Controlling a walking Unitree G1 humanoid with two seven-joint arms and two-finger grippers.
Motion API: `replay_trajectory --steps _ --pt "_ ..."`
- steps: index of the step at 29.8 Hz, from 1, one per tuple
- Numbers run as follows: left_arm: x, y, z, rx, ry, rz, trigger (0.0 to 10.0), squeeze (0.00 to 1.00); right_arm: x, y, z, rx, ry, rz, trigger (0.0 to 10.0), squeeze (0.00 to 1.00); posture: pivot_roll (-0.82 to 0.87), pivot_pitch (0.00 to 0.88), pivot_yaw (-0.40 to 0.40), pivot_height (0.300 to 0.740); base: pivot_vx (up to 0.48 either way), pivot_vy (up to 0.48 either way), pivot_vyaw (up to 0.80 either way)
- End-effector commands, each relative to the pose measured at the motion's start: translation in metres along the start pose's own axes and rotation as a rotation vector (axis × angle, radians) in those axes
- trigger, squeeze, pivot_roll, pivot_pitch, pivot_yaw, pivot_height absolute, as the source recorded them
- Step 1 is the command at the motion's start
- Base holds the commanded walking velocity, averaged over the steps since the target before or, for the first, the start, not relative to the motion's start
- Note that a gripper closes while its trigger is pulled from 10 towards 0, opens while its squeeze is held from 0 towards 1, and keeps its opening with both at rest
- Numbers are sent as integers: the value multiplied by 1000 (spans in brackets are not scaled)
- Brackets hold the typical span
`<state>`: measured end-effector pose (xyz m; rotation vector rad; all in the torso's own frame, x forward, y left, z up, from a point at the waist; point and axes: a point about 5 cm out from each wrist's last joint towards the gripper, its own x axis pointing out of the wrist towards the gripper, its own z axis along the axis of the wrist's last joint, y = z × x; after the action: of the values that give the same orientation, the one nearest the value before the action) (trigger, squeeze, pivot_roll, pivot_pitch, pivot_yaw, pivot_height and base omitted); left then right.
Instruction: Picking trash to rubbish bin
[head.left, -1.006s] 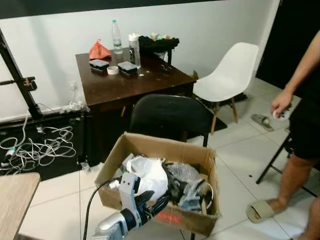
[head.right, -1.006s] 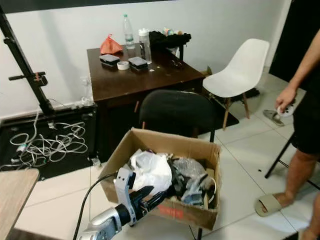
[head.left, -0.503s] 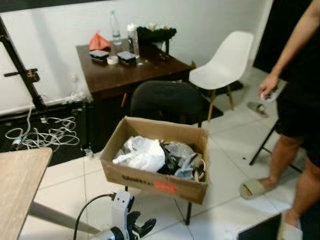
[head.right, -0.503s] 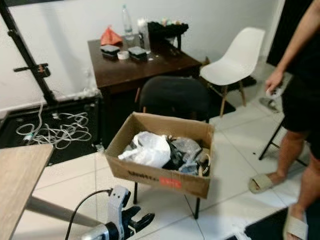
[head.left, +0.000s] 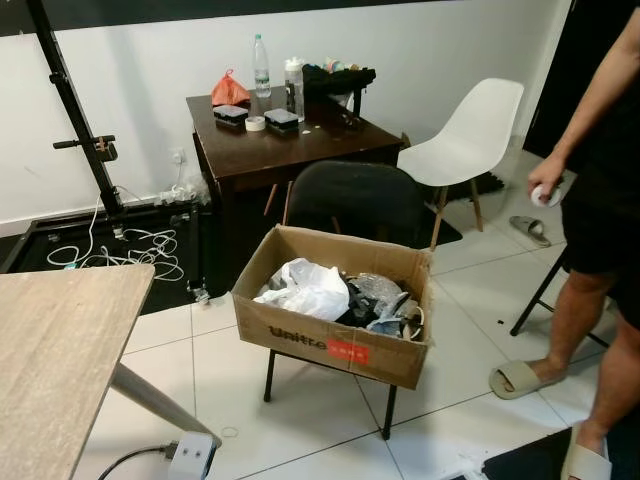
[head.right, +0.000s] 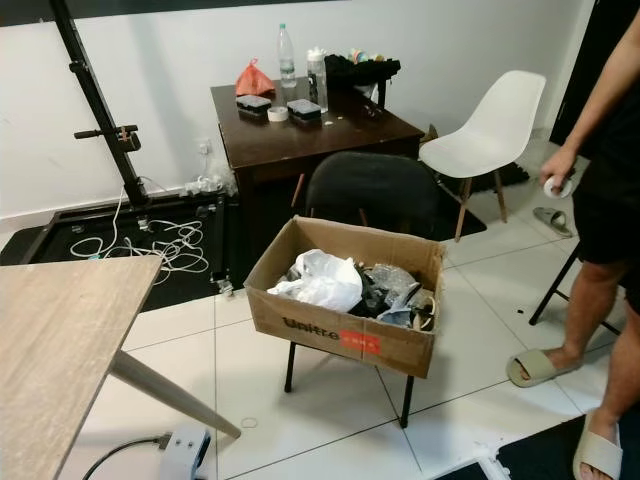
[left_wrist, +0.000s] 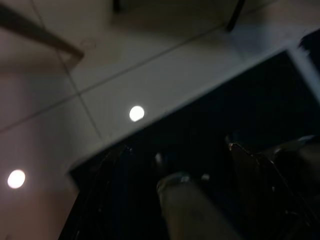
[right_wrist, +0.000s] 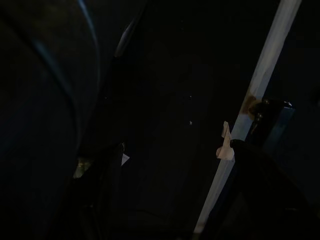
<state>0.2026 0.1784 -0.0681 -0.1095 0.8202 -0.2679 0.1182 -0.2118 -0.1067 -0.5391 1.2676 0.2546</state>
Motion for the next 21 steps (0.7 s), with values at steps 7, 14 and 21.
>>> replay_trajectory --steps 7,14,21 --pt "-24 18 -58 33 229 116 10000 0 0 10 -3 -8 13 30 10000 0 -114 102 67 740 0 0 0" --pt "-37 17 -88 0 337 140 10000 0 0 10 -3 4 18 23 10000 0 -115 103 69 740 0 0 0" --pt "-38 19 -88 4 337 149 10000 0 0 10 -4 3 19 24 10000 0 -105 103 66 740 0 -62 0"
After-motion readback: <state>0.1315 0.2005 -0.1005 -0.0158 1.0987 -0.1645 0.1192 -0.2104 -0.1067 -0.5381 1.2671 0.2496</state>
